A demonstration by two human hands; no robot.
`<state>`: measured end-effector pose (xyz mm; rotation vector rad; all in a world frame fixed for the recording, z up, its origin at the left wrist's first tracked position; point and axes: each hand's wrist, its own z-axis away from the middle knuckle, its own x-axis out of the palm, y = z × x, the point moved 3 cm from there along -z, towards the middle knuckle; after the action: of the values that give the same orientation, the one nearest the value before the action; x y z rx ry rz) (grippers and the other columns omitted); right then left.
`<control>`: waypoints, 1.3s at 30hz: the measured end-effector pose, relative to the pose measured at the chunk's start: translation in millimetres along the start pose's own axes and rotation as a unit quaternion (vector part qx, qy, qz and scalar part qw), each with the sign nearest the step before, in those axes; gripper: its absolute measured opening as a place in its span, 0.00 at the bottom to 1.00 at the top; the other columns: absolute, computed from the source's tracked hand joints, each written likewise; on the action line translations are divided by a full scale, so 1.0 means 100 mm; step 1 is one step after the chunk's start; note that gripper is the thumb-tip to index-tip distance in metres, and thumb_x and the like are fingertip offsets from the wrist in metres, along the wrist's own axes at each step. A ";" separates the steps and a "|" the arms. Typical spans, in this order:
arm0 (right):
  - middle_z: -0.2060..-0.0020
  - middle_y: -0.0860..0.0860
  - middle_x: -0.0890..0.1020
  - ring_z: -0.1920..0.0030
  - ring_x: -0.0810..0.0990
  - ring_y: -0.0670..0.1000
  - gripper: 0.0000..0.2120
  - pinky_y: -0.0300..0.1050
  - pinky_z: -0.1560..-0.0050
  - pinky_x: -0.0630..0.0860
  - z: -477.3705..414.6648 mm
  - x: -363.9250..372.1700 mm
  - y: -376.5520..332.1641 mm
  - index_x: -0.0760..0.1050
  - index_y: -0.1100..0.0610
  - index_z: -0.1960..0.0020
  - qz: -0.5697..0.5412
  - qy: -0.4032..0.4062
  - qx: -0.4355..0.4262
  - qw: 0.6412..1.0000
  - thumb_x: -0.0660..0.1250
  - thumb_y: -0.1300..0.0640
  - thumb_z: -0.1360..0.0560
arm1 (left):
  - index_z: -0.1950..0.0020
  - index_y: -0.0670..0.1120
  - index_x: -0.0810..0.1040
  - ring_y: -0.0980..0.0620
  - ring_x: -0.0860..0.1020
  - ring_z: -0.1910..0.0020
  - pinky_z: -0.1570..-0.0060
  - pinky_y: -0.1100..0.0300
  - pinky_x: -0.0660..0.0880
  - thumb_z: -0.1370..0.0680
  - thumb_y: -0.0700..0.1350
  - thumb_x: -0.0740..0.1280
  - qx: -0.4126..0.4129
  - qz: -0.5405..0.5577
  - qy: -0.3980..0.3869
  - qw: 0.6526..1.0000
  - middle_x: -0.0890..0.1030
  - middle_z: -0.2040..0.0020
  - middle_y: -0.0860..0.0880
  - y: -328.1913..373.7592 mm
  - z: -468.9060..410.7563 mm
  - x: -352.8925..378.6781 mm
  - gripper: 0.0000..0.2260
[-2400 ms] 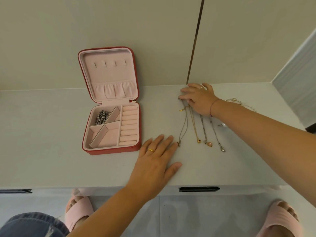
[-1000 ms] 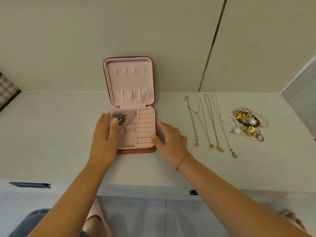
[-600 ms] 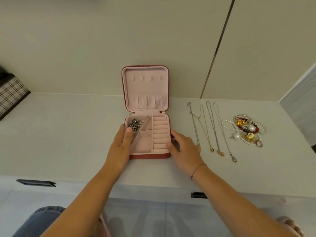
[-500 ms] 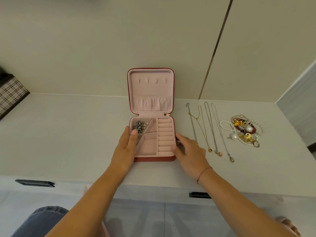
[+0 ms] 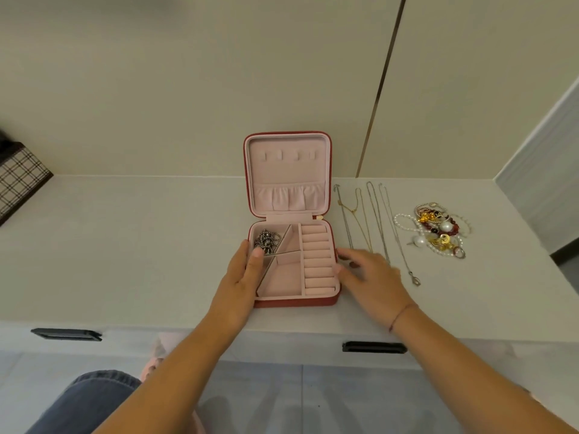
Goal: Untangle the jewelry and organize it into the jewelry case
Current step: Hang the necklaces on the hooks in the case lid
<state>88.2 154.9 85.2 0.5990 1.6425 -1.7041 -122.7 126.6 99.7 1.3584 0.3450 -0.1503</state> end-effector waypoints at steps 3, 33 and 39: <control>0.44 0.45 0.79 0.44 0.74 0.46 0.15 0.42 0.39 0.68 -0.31 -0.29 -0.01 0.75 0.51 0.37 -0.045 0.064 0.026 0.997 0.63 0.51 0.23 | 0.31 0.60 0.63 0.64 0.64 0.37 0.47 0.83 0.56 0.19 0.57 0.51 0.006 -0.003 -0.002 1.000 0.67 0.39 0.72 0.07 -0.13 -0.04 0.16; 0.56 0.56 0.78 0.49 0.75 0.59 0.10 0.51 0.41 0.65 -2.09 -0.31 0.22 0.74 0.58 0.54 0.128 0.080 0.114 0.982 0.57 0.54 0.21 | 0.35 0.55 0.76 0.56 0.78 0.41 0.35 0.50 0.72 0.17 0.55 0.52 0.048 0.098 0.055 0.993 0.81 0.42 0.55 -0.07 -0.90 -0.03 0.17; 0.63 0.49 0.79 0.64 0.77 0.44 0.08 0.39 0.59 0.70 -1.58 -0.49 0.13 0.75 0.57 0.57 -0.217 0.071 0.017 0.974 0.61 0.58 0.21 | 0.35 0.52 0.75 0.58 0.75 0.40 0.37 0.59 0.70 0.17 0.53 0.55 0.061 0.050 0.088 0.993 0.79 0.39 0.57 -0.07 -0.79 -0.02 0.15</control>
<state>109.5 318.6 97.4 0.4021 1.9567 -2.0383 -139.2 201.9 80.6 1.5104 0.4203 0.0325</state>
